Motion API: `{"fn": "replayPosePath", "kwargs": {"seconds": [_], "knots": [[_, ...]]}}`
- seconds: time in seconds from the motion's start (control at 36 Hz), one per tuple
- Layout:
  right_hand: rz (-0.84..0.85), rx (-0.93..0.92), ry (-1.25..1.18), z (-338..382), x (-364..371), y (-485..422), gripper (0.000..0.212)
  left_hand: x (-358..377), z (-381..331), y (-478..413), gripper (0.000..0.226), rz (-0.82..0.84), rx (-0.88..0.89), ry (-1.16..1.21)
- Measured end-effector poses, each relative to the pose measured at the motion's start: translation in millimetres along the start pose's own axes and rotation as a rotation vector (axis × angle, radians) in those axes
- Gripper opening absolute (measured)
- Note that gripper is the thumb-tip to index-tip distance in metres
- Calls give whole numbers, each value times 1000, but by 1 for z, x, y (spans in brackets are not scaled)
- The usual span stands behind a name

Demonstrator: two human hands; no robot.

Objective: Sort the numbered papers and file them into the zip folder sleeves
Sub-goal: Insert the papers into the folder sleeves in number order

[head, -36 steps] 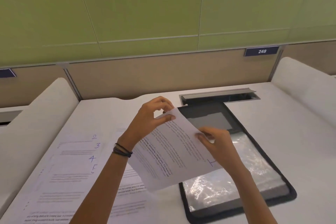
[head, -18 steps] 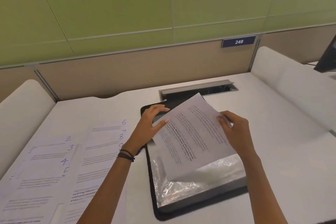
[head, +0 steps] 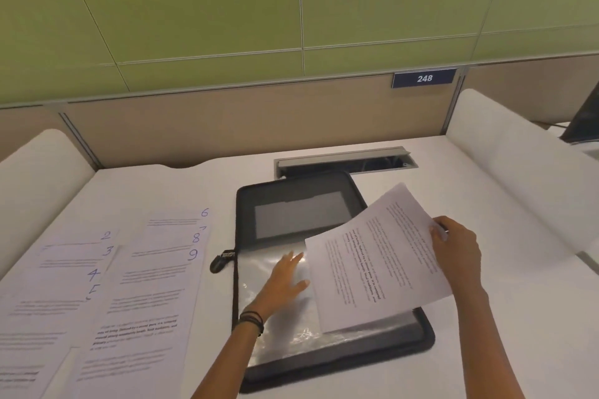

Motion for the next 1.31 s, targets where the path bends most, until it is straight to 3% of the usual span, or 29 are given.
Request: {"fn": "replayPosePath", "kwargs": {"seconds": [0.25, 0.53, 0.69, 0.78, 0.86, 0.89, 1.08, 1.14, 1.22, 1.31], "knots": [[11, 91, 102, -57, -3, 1, 20, 56, -19, -6, 81, 13, 4, -373], [159, 182, 108, -84, 9, 10, 29, 70, -18, -18, 79, -23, -17, -496], [91, 240, 96, -100, 0, 0, 22, 71, -18, -21, 122, -77, 27, -509], [28, 264, 96, -107, -11, -5, 15, 72, -28, -23, 110, -98, 33, -508], [-52, 269, 55, -115, -25, -6, 13, 77, -43, -28, 61, -136, 40, -504], [-75, 273, 32, -118, -29, -6, 13, 80, -47, -30, 56, -139, 40, -487], [-207, 328, -106, -144, -57, -5, 27, 100, -80, -42, 57, -167, 77, -391], [-243, 344, -137, -150, -66, -5, 23, 107, -92, -44, 64, -165, 99, -395], [-268, 363, -153, -157, -75, -5, 18, 120, -105, -51, 109, -158, 129, -384], [-281, 385, -147, -168, -79, -4, 20, 129, -108, -57, 119, -166, 113, -357]]}}
Point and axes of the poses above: each hand's wrist, its own y-axis away from the middle knuckle, its own x-axis out of the palm, z = x × y, the point moved 6 cm from there along -y, towards the middle knuckle, and after that the axes turned 8 degrees about -x, right-handed, at the moved point
